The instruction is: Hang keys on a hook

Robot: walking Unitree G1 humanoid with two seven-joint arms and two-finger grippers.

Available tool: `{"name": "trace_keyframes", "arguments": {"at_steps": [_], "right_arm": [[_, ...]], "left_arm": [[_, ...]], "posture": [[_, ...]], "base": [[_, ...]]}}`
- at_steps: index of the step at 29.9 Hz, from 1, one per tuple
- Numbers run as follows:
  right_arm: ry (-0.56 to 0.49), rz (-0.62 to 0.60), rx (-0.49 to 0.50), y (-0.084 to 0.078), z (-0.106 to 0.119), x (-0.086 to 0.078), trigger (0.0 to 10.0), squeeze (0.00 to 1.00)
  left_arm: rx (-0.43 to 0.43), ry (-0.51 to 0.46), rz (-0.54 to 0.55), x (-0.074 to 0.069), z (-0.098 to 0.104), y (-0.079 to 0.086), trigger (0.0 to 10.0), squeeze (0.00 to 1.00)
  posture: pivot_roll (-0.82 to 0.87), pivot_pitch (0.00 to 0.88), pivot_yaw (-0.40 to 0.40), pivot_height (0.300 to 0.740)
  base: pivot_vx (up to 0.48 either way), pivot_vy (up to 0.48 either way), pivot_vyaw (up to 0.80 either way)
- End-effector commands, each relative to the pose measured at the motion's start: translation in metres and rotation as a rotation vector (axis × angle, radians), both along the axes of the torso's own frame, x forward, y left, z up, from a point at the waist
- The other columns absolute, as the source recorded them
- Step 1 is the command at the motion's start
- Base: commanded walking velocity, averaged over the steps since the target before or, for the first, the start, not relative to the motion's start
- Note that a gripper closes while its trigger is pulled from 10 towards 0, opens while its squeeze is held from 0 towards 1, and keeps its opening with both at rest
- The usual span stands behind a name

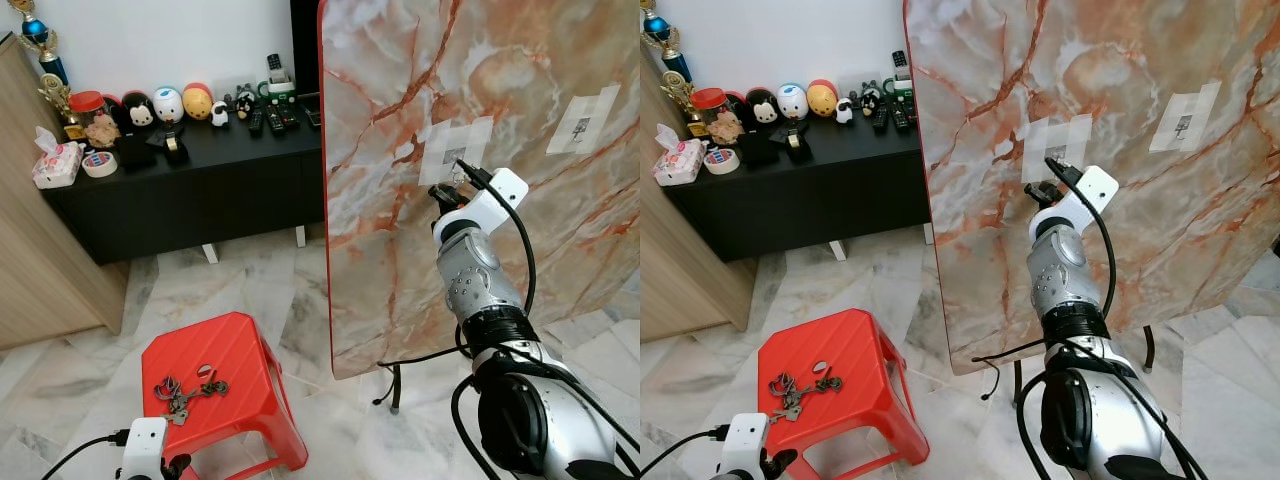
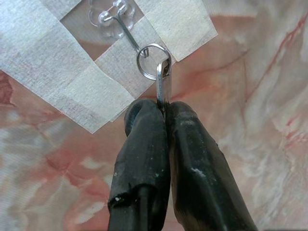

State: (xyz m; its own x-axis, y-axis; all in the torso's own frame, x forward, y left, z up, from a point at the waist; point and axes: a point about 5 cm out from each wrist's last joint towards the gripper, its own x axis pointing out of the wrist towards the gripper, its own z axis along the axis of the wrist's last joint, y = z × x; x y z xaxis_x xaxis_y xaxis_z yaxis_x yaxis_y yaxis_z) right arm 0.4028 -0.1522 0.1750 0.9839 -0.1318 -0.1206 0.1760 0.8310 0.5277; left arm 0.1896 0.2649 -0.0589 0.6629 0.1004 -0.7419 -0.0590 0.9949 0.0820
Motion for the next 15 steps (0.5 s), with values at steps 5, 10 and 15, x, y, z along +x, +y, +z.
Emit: {"name": "trace_keyframes", "arguments": {"at_steps": [5, 10, 15], "right_arm": [[-0.025, 0.001, 0.008, 0.0, 0.0115, 0.0043, 10.0, 0.0], [-0.029, -0.002, 0.011, 0.0001, 0.0131, 0.0049, 10.0, 0.0], [-0.03, -0.003, 0.021, 0.0012, 0.0159, 0.006, 10.0, 0.0]], "left_arm": [[0.016, 0.02, -0.001, -0.004, -0.0003, 0.0059, 10.0, 0.0], [0.017, 0.02, 0.0, -0.0045, -0.0004, 0.0061, 10.0, 0.0], [0.015, 0.021, -0.002, -0.0045, -0.0005, 0.0059, 10.0, 0.0]], "posture": [[0.07, 0.036, 0.028, 0.74], [0.07, 0.035, 0.028, 0.74], [0.07, 0.038, 0.028, 0.74]], "base": [[0.0, 0.0, 0.0], [0.0, 0.0, 0.0], [0.0, 0.0, 0.0]]}}
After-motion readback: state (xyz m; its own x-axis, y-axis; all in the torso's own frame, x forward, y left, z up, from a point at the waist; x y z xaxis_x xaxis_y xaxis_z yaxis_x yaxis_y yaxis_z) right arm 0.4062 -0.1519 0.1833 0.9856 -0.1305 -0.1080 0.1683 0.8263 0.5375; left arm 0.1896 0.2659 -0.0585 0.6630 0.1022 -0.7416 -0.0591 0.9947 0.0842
